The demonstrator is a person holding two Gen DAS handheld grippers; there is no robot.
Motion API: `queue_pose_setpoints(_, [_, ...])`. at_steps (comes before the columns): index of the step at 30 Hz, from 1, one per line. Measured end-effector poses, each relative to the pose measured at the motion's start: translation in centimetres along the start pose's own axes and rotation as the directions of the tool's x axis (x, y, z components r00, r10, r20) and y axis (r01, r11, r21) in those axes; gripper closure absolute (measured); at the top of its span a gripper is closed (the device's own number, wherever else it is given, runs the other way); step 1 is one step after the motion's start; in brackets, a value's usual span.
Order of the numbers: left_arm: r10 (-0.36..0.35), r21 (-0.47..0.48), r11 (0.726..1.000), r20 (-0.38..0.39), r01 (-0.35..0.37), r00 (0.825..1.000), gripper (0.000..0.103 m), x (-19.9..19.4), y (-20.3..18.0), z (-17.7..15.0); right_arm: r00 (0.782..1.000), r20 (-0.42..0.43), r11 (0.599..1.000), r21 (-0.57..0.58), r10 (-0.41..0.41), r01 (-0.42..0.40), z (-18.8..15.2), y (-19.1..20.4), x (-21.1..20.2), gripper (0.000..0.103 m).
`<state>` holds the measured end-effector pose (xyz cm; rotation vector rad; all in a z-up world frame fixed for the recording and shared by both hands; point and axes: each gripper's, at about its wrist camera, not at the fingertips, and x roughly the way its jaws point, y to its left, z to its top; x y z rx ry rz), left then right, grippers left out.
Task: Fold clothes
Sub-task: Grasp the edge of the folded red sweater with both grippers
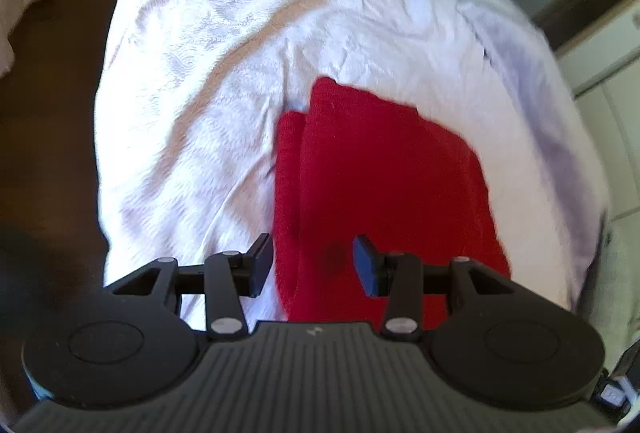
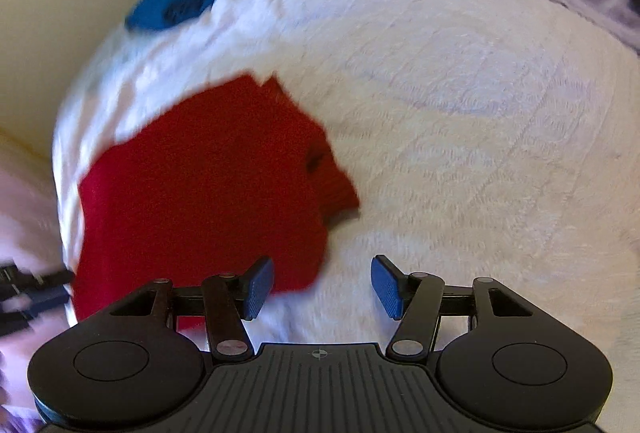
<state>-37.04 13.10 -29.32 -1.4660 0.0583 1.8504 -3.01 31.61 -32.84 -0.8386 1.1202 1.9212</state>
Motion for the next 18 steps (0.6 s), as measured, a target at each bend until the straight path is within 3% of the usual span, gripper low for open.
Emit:
queue_pose_setpoints(3, [-0.055, -0.056, 0.997, 0.012, 0.056, 0.998, 0.067, 1.5, 1.3, 0.7, 0.998, 0.042, 0.993, 0.109, 0.048, -0.052, 1.3, -1.6, 0.9, 0.045])
queue_pose_setpoints(5, [-0.119, -0.101, 0.988, 0.025, 0.121, 0.993, 0.077, 2.4, 2.1, 0.7, 0.996, 0.056, 0.982, 0.172, 0.075, -0.084, 1.9, -2.4, 1.8, 0.045])
queue_pose_setpoints(6, [-0.145, -0.116, 0.982, 0.04, 0.149, 0.989, 0.093, 2.5, 2.5, 0.5, 0.994, 0.06, 0.977, 0.189, 0.09, -0.1, 2.1, -2.6, 2.3, 0.045])
queue_pose_setpoints(7, [-0.166, -0.126, 0.977, 0.059, 0.172, 0.984, 0.095, 2.4, 2.9, 0.3, 0.992, 0.063, 0.972, 0.204, 0.106, -0.117, 2.3, -2.8, 2.8, 0.045])
queue_pose_setpoints(9, [-0.202, -0.149, 0.965, 0.106, 0.216, 0.974, 0.096, 1.5, 3.6, -0.4, 0.991, 0.06, 0.972, 0.198, 0.118, -0.128, 2.8, -2.6, 3.5, 0.045])
queue_pose_setpoints(11, [-0.198, -0.161, 0.963, 0.124, 0.217, 0.972, 0.095, 0.9, 4.1, -1.2, 0.992, 0.054, 0.98, 0.153, 0.117, -0.124, 3.2, -2.0, 4.3, 0.045])
queue_pose_setpoints(15, [-0.163, -0.183, 0.967, 0.101, 0.179, 0.982, 0.094, 2.2, 4.4, -2.2, 0.995, 0.032, 0.993, 0.07, 0.097, -0.099, 3.8, -0.7, 5.7, 0.045])
queue_pose_setpoints(18, [-0.178, -0.22, 0.957, 0.078, 0.191, 0.981, 0.09, 2.9, 4.7, -1.3, 0.995, 0.023, 0.994, 0.044, 0.096, -0.096, 3.9, -0.6, 6.0, 0.045])
